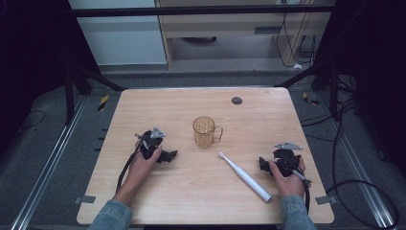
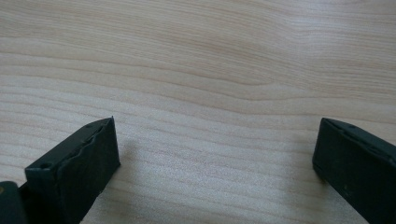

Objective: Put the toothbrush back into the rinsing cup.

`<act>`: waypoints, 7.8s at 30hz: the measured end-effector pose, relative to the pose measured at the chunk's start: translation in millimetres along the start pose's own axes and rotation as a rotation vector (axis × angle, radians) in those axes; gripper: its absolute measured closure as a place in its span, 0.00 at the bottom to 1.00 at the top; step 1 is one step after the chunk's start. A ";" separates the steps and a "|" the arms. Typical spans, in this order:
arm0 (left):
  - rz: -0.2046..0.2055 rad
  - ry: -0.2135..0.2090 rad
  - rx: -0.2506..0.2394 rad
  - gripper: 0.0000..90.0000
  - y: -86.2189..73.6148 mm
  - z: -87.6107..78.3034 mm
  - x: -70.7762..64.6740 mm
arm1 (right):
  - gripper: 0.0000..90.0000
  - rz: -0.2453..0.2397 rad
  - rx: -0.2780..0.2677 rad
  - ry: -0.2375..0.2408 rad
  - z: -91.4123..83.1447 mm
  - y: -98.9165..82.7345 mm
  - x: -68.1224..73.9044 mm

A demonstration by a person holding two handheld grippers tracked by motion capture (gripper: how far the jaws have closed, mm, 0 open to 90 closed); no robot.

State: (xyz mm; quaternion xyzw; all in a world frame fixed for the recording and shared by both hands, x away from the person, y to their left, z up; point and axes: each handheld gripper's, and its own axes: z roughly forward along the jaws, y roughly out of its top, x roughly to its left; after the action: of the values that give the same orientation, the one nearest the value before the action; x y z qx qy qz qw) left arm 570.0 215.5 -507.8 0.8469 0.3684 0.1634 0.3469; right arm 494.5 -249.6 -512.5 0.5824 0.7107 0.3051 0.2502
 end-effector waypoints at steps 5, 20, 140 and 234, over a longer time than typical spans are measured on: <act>-0.001 -0.001 -0.001 0.00 0.0 0.1 0.0 | 0.01 -0.001 0.000 0.005 0.1 0.2 -0.1; -0.001 -0.001 -0.001 0.00 0.0 0.1 0.0 | 0.08 -0.038 0.015 0.094 -11.4 0.2 -1.8; 0.005 -0.003 0.000 0.00 0.3 0.1 0.8 | 0.74 -0.506 0.581 0.268 -11.9 51.8 117.8; 0.005 -0.003 -0.004 0.00 0.3 0.4 0.7 | 0.74 -0.142 -0.342 0.156 -39.7 213.6 88.5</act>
State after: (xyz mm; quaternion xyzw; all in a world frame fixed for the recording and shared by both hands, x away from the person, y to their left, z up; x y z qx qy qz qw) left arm 570.8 215.7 -507.8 0.8474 0.3656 0.1638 0.3485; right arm 593.2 -139.6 -330.4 0.4546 0.7049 0.4471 0.3107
